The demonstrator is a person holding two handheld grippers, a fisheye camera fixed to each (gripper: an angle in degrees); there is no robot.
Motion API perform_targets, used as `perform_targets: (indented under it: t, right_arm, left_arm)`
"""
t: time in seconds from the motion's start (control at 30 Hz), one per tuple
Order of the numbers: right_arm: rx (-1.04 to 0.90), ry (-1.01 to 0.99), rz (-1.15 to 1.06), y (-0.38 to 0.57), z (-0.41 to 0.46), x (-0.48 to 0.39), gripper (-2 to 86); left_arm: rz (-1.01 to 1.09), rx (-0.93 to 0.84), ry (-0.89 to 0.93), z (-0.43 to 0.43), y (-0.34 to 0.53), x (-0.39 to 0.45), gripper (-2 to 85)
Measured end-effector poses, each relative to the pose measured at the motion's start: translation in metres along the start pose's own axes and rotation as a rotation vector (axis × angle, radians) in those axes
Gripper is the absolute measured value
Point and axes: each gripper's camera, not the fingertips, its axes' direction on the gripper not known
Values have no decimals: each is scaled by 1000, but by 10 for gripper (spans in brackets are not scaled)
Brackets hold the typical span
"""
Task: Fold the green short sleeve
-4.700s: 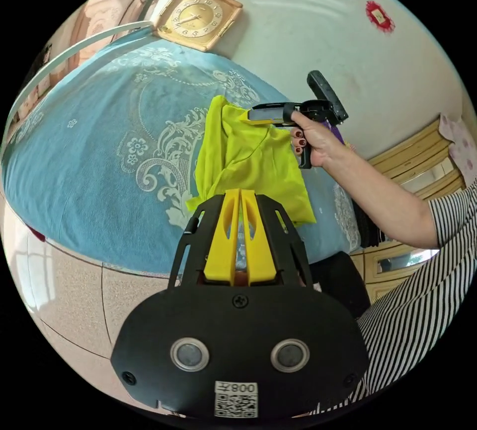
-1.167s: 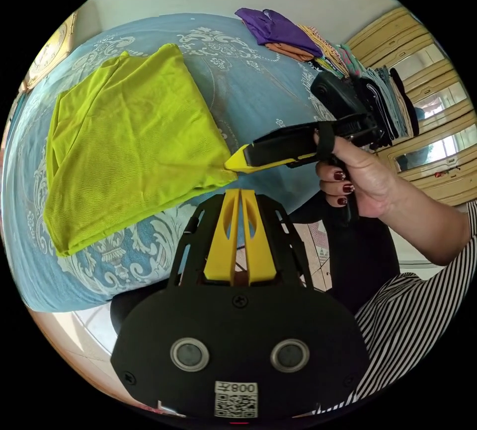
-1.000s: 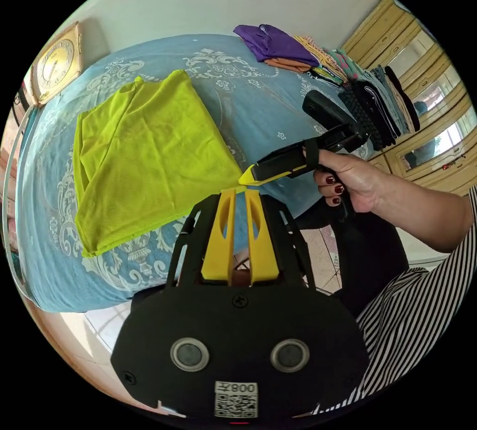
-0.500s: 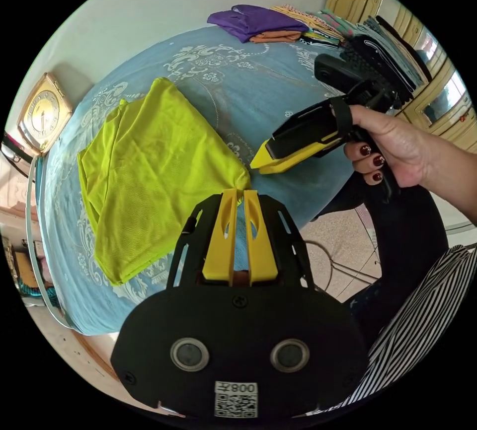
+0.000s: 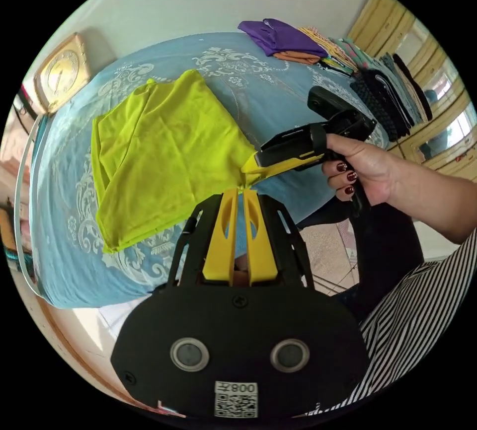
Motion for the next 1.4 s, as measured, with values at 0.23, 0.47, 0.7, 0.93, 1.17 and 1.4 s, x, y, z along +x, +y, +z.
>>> perform_targets:
  t: [0.23,0.47,0.7,0.93,1.17,1.4]
  right_arm:
    - [13,-119,-55,6,-27,-40,28]
    - [17,-130,-102,9,-50,-79,26]
    - [34,-138,-121,21,-83,-108,26]
    - [43,-126,-122,39,-122,-125,26]
    - [72,-132,-133,68,-177,-138,24]
    - [111,-165,-215,128,-251,-165,22]
  left_arm:
    - [-603,252,738,1,74,-157,78]
    - [-928,412,914,23,112,-229,112]
    - [-1100,563,947,22,131,-276,98]
    - [-1120,596,923,14,115,-295,56]
    - [-971,639,892,-32,90,-271,32]
    - [-741,644,859,-86,49,-223,29]
